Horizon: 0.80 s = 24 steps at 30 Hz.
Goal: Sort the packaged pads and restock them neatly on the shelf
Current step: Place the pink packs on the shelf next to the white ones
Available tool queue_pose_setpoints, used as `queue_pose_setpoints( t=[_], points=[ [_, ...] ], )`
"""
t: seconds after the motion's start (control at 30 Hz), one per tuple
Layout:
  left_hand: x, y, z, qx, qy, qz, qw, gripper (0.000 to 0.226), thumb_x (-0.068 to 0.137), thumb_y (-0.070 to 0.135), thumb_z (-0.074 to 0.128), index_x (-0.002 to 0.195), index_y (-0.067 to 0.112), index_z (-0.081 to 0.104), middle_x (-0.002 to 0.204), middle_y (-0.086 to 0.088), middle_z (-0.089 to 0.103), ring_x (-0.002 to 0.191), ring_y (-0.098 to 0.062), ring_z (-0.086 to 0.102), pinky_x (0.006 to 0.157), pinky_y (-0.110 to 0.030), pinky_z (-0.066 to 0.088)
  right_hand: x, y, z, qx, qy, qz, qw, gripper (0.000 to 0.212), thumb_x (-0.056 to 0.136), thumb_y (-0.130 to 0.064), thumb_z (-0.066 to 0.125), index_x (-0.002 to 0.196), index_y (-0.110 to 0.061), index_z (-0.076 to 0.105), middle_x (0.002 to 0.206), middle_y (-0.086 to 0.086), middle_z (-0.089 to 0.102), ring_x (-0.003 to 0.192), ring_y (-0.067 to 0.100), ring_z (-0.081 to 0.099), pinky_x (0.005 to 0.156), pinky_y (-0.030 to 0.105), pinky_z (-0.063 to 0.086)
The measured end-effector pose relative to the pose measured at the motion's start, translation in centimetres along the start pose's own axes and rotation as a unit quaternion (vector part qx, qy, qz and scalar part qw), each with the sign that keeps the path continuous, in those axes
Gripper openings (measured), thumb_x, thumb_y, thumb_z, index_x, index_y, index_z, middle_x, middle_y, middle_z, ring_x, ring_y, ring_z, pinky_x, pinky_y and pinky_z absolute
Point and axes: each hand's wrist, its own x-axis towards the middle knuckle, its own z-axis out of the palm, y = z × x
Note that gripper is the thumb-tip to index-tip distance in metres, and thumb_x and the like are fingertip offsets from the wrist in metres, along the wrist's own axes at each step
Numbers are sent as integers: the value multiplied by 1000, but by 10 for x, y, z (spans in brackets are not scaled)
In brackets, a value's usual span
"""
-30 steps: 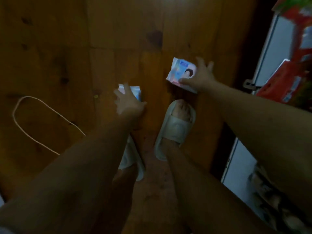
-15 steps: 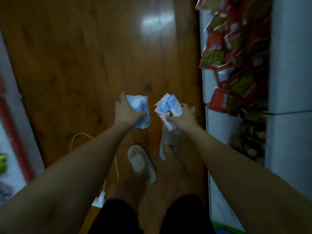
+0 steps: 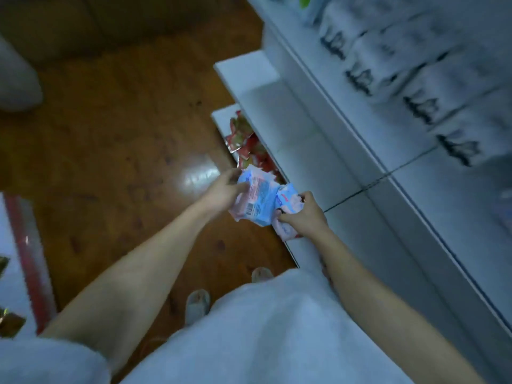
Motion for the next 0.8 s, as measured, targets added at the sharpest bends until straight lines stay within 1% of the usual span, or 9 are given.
queue_pose_setpoints(
  t=[0.07, 0.17, 0.23, 0.33, 0.5, 0.57, 0.67, 0.73, 0.8],
  points=[
    [-14, 12, -5, 34, -28, 56, 997, 52, 91, 17, 67, 139, 16, 46, 122, -6, 54, 104, -20, 60, 68, -18, 51, -26, -5, -2, 45, 38, 27, 998, 59, 67, -43, 82, 106, -26, 41, 103, -4, 62, 90, 20, 63, 78, 41, 57],
    [-37, 28, -23, 103, -76, 123, 984, 64, 84, 35, 74, 141, 31, 45, 126, -6, 38, 111, -19, 54, 88, -31, 54, -61, -17, -5, 80, 84, 43, 992, 59, 69, -34, 83, 109, -25, 41, 105, -3, 61, 90, 19, 60, 73, 31, 50],
    [-49, 41, -33, 144, -92, 173, 970, 56, 89, 34, 68, 141, 35, 45, 127, -2, 31, 113, -14, 45, 98, -26, 45, -76, -25, -11, 103, 113, 36, 988, 59, 67, -33, 83, 110, -24, 44, 106, -4, 63, 91, 19, 61, 76, 33, 50],
    [-64, 66, -51, 207, -130, 277, 929, 47, 97, 27, 57, 142, 37, 44, 143, -4, 25, 123, -10, 36, 98, -14, 33, -106, -40, -21, 145, 179, 31, 972, 56, 68, -31, 81, 110, -23, 45, 104, -4, 63, 88, 18, 61, 75, 34, 52],
    [-93, 115, -50, 273, -220, 414, 840, 39, 99, 18, 53, 130, 41, 55, 151, 2, 27, 127, -14, 41, 104, -32, 40, -160, -38, -42, 211, 207, 80, 952, 54, 70, -31, 79, 112, -24, 46, 98, -2, 62, 77, 14, 59, 51, 25, 45],
    [-110, 129, -39, 289, -248, 448, 809, 48, 95, 3, 50, 130, 35, 59, 148, 4, 32, 131, -14, 40, 106, -31, 39, -181, -25, -48, 234, 209, 93, 945, 51, 73, -29, 78, 113, -21, 48, 96, 0, 63, 74, 14, 60, 51, 25, 48],
    [-135, 145, -22, 317, -345, 466, 751, 80, 78, -21, 39, 140, 28, 51, 150, 3, 26, 137, -14, 34, 105, -30, 45, -212, -4, -58, 300, 199, 108, 927, 47, 79, -27, 77, 117, -18, 51, 98, 2, 64, 76, 14, 62, 59, 28, 54],
    [-152, 152, -11, 353, -377, 497, 697, 89, 73, -25, 39, 144, 29, 44, 152, 2, 22, 137, -13, 33, 100, -23, 46, -230, 10, -61, 325, 190, 114, 919, 49, 78, -31, 77, 119, -20, 53, 98, 1, 67, 79, 14, 64, 60, 27, 54],
    [-166, 156, 5, 394, -345, 583, 621, 89, 73, -21, 51, 146, 31, 42, 153, -2, 24, 135, -17, 37, 99, -20, 43, -245, 22, -65, 330, 194, 114, 917, 48, 79, -32, 77, 119, -20, 54, 97, 0, 68, 80, 14, 64, 60, 27, 54]
  ],
)
